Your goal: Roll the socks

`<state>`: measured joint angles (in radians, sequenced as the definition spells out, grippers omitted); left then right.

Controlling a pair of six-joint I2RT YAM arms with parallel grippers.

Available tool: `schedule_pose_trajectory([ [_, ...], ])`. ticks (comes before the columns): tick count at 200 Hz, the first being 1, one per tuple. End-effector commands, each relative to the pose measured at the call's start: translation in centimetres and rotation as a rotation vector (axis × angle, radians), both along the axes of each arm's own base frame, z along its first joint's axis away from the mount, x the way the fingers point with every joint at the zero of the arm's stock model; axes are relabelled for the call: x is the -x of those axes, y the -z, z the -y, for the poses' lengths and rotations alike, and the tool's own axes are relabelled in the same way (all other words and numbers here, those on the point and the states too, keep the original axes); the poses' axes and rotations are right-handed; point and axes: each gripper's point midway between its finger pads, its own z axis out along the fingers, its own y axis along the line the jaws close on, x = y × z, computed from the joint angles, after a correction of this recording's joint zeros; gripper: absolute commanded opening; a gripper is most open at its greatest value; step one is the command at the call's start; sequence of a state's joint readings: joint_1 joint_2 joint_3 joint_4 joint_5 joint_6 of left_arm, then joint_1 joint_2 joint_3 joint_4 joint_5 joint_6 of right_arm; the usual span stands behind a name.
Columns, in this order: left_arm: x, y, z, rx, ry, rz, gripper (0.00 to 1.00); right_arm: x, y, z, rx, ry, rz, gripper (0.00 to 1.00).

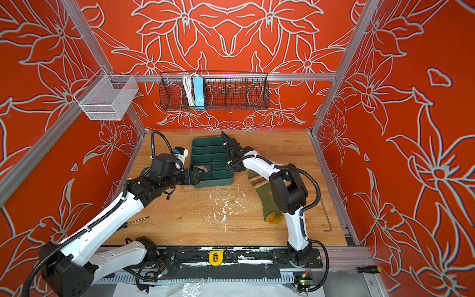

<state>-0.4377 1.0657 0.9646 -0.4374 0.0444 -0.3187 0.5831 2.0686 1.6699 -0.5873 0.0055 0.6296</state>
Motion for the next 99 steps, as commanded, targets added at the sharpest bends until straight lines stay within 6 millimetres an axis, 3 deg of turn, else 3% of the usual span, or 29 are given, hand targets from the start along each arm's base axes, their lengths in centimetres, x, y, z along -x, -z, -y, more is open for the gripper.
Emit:
schedule_pose_trajectory([
  [1, 1.1, -1.3, -1.4, -0.022, -0.025, 0.035, 0.98, -4.0, -0.6, -0.7, 0.009, 0.045, 0.078, 0.04],
  [7, 1.7, -2.4, -2.0, 0.005, -0.051, 0.070, 0.98, -4.6, -0.6, -1.3, -0.005, 0.036, 0.082, 0.04],
  [32, 2.8, -3.0, -3.4, 0.104, -0.156, 0.111, 0.98, -7.4, -1.3, -3.9, -0.087, 0.012, 0.117, 0.04],
  [63, 4.0, -0.3, -8.3, 0.273, -0.503, 0.113, 0.98, -9.3, -2.0, -6.1, -0.170, 0.002, 0.141, 0.08],
  [83, 5.1, -0.5, -8.3, 0.363, -0.475, 0.191, 0.98, -9.0, -3.7, -6.6, -0.207, -0.034, 0.171, 0.40],
  [99, 5.8, -0.7, -8.3, 0.382, -0.454, 0.211, 0.98, -7.8, -6.2, -5.6, -0.203, -0.050, 0.202, 0.67],
])
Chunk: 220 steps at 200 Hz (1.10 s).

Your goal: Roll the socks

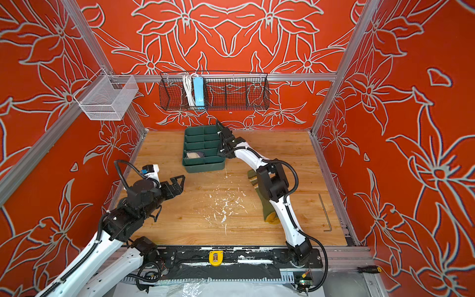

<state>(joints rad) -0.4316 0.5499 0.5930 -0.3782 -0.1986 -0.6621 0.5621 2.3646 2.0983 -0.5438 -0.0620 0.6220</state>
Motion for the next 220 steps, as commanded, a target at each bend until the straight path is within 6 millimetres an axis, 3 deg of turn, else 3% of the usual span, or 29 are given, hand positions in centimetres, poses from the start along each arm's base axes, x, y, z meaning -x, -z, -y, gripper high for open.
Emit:
schedule_pose_trajectory([
  [1, 0.1, -2.1, -0.8, 0.112, -0.066, 0.093, 0.98, 0.8, -5.4, -0.1, -0.062, -0.025, 0.087, 0.68],
  [11, 0.3, -2.7, 0.2, 0.071, 0.013, 0.092, 0.98, 2.2, -7.3, 1.3, -0.054, -0.017, 0.123, 0.77],
  [35, -0.1, -3.3, 3.7, -0.026, 0.221, 0.017, 0.98, 6.5, -11.0, 6.0, -0.051, 0.023, 0.212, 0.86],
  [54, -1.2, -3.1, 6.6, -0.120, 0.343, -0.035, 0.98, 10.7, -10.5, 10.6, -0.072, 0.073, 0.178, 0.86],
  [57, -1.4, -3.1, 7.0, -0.136, 0.357, -0.038, 0.98, 11.1, -11.1, 11.2, -0.088, 0.082, 0.185, 0.86],
  [95, -4.6, -1.5, 13.9, -0.240, 0.525, -0.126, 0.98, 19.3, -7.2, 17.9, -0.031, 0.132, 0.079, 0.86],
  [126, -6.0, 0.2, 19.8, -0.271, 0.610, -0.134, 0.98, 23.8, -3.7, 22.3, 0.021, 0.211, 0.003, 0.88],
  [174, -7.6, 2.8, 28.5, -0.222, 0.763, -0.180, 0.98, 27.7, -0.4, 23.5, -0.119, 0.297, -0.067, 0.91],
  [198, -8.5, 3.9, 31.5, -0.197, 0.842, -0.197, 0.98, 28.4, 1.7, 23.8, -0.181, 0.338, -0.112, 0.92],
  [220, -9.3, 4.7, 33.8, -0.193, 0.907, -0.196, 0.98, 28.9, 2.4, 23.6, -0.281, 0.376, -0.143, 0.92],
])
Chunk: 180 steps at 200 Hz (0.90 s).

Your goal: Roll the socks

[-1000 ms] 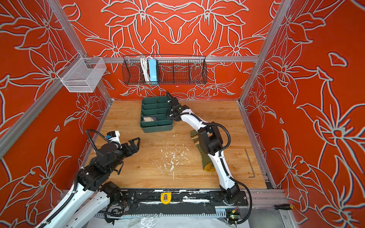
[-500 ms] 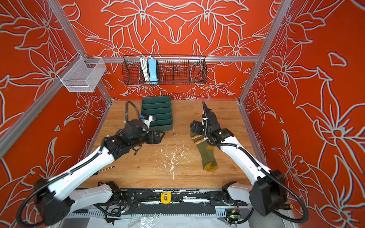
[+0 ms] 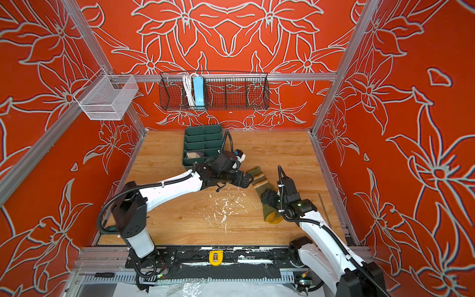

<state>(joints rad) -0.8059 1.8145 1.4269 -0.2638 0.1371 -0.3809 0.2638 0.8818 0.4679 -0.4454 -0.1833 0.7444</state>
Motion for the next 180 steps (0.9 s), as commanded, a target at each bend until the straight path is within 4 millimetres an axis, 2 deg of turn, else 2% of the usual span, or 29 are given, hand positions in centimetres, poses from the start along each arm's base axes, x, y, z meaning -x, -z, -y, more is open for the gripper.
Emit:
schedule_pose_trajectory([
  [1, -0.4, -0.7, 2.9, 0.058, 0.099, 0.004, 0.98, 0.0, -0.1, -0.7, -0.151, 0.065, 0.003, 0.92],
  [28, -1.2, 0.2, 5.9, 0.126, 0.161, -0.012, 0.98, 0.3, -0.5, -1.7, -0.278, 0.083, 0.019, 0.92],
  [48, -2.0, 1.9, 7.4, 0.154, 0.165, -0.038, 0.98, 1.0, -1.0, -1.9, -0.300, 0.077, 0.000, 0.92],
  [78, -2.5, 4.1, 9.4, 0.212, 0.169, -0.102, 0.98, 2.1, -3.2, -1.5, -0.310, 0.080, 0.048, 0.93],
  [93, -3.0, 5.7, 10.0, 0.214, 0.154, -0.131, 0.98, 2.6, -3.6, -1.9, -0.338, 0.066, 0.050, 0.93],
  [112, -3.4, 7.5, 10.8, 0.200, 0.153, -0.159, 0.98, 2.9, -3.5, -2.6, -0.374, 0.033, 0.040, 0.93],
  [145, -4.4, 10.3, 11.5, 0.173, 0.123, -0.193, 0.98, 3.0, -2.7, -2.7, -0.366, 0.028, 0.025, 0.93],
  [180, -5.2, 13.4, 10.7, 0.111, 0.062, -0.209, 0.98, 3.0, -0.8, -2.6, -0.350, 0.030, -0.019, 0.93],
])
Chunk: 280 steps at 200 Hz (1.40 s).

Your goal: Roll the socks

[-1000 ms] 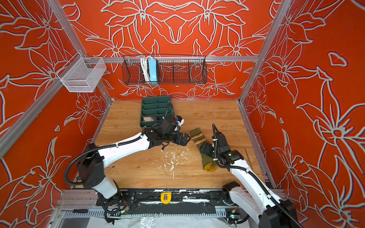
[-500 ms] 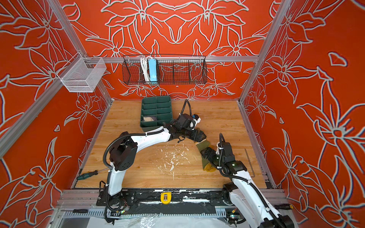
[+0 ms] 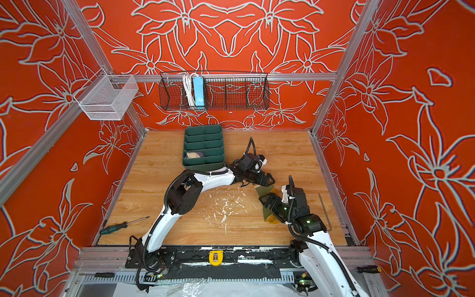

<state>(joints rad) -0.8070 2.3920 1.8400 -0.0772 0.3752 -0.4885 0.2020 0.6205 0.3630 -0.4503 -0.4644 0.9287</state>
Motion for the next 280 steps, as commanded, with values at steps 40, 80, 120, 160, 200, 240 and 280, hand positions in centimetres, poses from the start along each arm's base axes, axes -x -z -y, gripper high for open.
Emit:
schedule_pose_trajectory([
  [40, -0.5, 4.3, -1.7, -0.093, -0.103, -0.051, 0.98, 1.6, 3.5, 1.6, 0.079, 0.058, -0.137, 0.93],
  [80, -1.0, 4.7, -4.0, -0.171, -0.197, -0.041, 0.98, 4.1, 2.1, 5.4, 0.212, 0.200, -0.110, 0.93],
  [120, -1.1, 4.3, -5.1, -0.198, -0.231, -0.046, 0.98, 4.1, 2.4, 5.4, 0.209, 0.198, -0.086, 0.93],
  [160, 0.1, 5.1, -8.0, -0.288, -0.349, -0.135, 0.98, 0.7, -2.8, 2.9, 0.141, 0.080, 0.088, 0.93],
  [200, 2.8, 5.8, -11.2, -0.293, -0.518, -0.253, 0.98, -0.7, -5.7, 1.7, 0.107, 0.026, 0.129, 0.93],
  [240, 6.3, 4.9, -11.9, -0.279, -0.574, -0.229, 0.98, -0.1, -1.2, 0.5, -0.014, 0.044, 0.043, 0.94],
  [280, 8.6, 4.5, -13.1, -0.339, -0.592, -0.213, 0.97, 0.9, 3.3, 1.8, 0.039, 0.098, 0.009, 0.96],
])
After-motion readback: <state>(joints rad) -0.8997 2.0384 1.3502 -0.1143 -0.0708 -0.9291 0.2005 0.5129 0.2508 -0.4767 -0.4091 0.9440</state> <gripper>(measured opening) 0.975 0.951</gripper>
